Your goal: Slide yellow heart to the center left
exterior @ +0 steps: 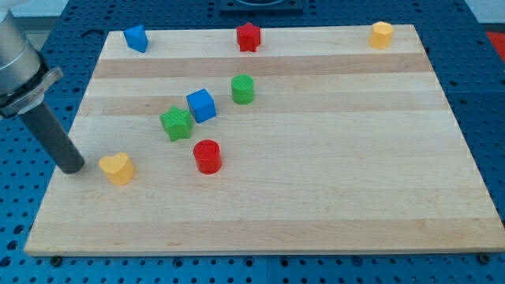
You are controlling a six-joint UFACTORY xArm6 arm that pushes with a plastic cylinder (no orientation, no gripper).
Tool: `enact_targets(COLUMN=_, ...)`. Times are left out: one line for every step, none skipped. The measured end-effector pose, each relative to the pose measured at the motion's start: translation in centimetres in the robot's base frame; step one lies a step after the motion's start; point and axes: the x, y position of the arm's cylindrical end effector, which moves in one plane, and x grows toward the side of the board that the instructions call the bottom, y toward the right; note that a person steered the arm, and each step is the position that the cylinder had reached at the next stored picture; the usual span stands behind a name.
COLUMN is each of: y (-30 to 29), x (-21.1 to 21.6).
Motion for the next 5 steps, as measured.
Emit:
enact_targets(y=0.3, x=2.9)
enact_targets(y=2.4, x=4.1)
enact_targets(y=5.0, x=3.6)
enact_targets(y=6.2, x=1.8)
enact_targets(y=6.2, x=0.0)
